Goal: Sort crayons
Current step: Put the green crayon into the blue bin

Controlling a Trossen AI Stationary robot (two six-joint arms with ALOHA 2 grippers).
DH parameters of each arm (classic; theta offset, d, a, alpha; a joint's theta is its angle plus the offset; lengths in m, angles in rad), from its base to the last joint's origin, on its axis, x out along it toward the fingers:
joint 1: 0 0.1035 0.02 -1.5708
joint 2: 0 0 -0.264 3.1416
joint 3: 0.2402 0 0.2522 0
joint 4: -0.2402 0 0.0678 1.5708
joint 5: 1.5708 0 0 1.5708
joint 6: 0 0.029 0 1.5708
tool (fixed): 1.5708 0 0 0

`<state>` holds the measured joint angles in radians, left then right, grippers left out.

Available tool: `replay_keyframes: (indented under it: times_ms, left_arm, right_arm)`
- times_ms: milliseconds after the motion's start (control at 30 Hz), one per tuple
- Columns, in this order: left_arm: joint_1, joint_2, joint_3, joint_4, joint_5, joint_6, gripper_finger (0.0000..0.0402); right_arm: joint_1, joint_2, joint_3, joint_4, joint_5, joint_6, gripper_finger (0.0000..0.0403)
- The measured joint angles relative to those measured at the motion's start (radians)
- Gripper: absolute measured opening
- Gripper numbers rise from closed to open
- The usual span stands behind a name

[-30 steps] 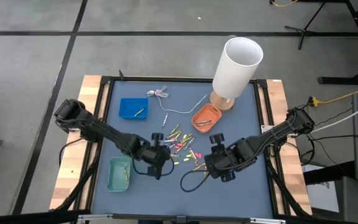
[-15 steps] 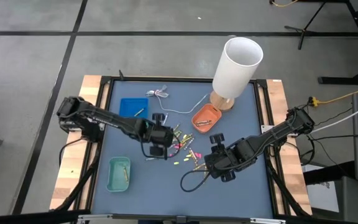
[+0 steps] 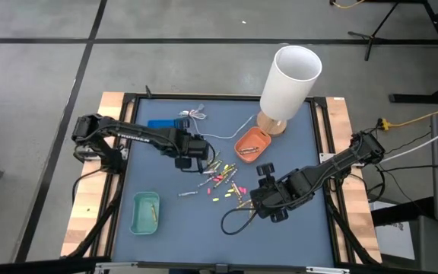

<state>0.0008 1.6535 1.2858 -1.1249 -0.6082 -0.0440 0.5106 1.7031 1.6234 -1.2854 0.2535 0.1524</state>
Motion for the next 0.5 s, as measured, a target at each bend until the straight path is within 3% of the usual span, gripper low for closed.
replay_keyframes:
  times_ms: [300, 500]
  left_arm:
    - [0.085, 0.0, -0.002, -0.101, -0.01, -0.059, 0.0008]
    - [0.158, -0.002, -0.064, -0.167, -0.056, -0.135, 0.0008]
  right_arm:
    - [0.0, 0.0, -0.004, -0.023, 0.0, -0.001, 0.0121]
    - [0.0, 0.0, -0.09, -0.002, 0.0, -0.001, 0.0121]
